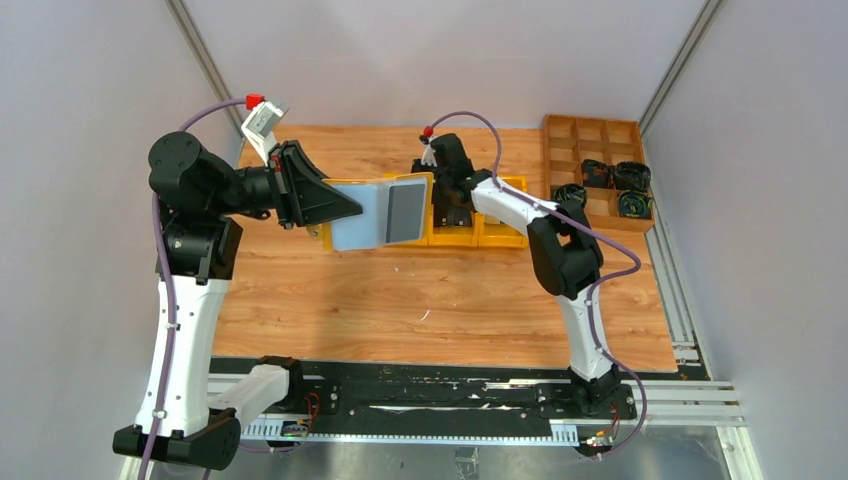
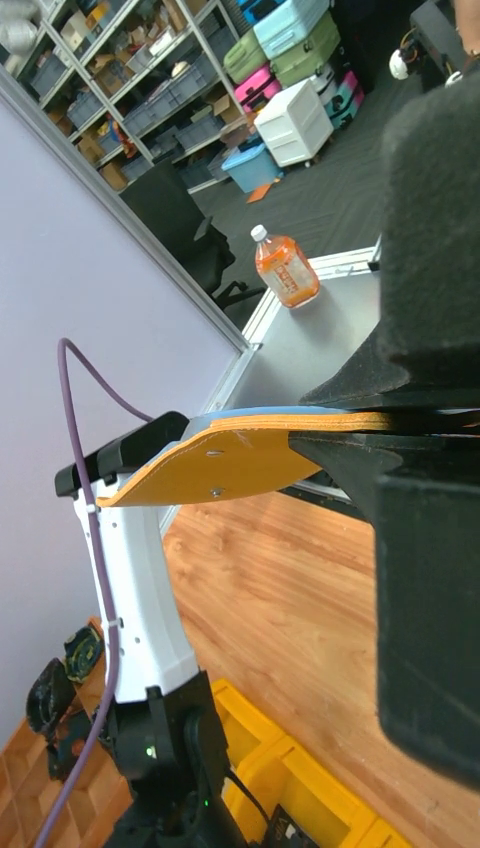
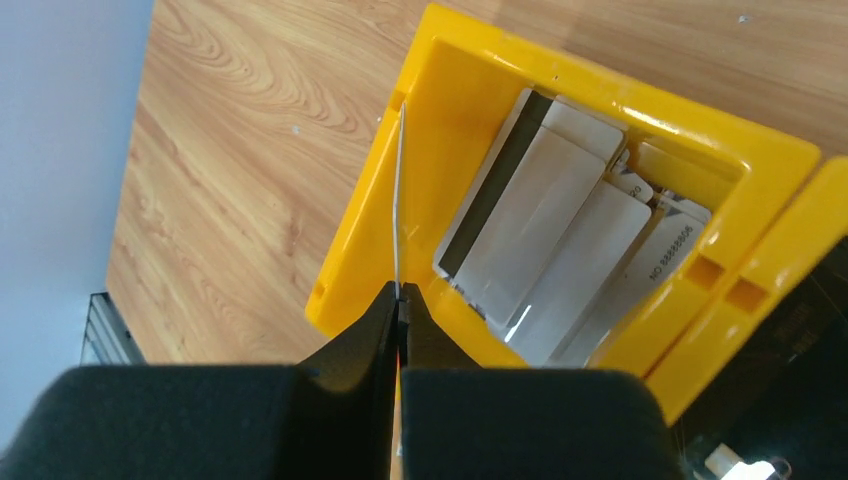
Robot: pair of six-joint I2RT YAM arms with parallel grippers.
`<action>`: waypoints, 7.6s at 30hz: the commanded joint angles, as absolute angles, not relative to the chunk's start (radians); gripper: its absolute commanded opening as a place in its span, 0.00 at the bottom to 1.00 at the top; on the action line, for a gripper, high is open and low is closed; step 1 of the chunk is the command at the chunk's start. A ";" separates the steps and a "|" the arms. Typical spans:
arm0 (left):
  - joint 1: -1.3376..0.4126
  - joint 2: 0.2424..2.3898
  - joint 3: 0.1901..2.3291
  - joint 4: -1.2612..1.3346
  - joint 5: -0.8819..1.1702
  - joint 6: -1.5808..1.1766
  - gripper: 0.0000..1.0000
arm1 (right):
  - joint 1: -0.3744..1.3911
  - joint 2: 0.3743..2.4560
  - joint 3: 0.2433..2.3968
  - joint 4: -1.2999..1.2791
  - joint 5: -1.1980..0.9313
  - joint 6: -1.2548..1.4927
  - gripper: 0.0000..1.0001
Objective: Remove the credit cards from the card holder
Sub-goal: Place the credit card in the storage box, then remove the credit card from the card holder.
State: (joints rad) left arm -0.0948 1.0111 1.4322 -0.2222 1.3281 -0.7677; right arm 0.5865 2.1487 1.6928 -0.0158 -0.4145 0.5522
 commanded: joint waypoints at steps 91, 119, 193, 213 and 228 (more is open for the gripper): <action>-0.091 1.009 1.572 -0.746 1.111 -0.131 0.00 | 0.841 1.151 1.109 0.400 -0.773 0.486 0.27; -0.091 1.008 1.583 -0.747 1.134 -0.151 0.00 | 0.841 1.144 1.142 0.300 -0.650 0.457 0.17; -0.124 0.996 1.500 -0.775 1.080 -0.043 0.00 | 0.965 1.154 1.250 0.119 -0.559 0.333 0.14; -0.124 0.986 1.499 -0.775 1.081 -0.046 0.00 | 0.965 1.135 1.229 0.133 -0.530 0.331 0.23; -0.124 0.986 1.507 -0.775 1.085 -0.054 0.00 | 0.965 1.146 1.234 0.138 -0.572 0.336 0.16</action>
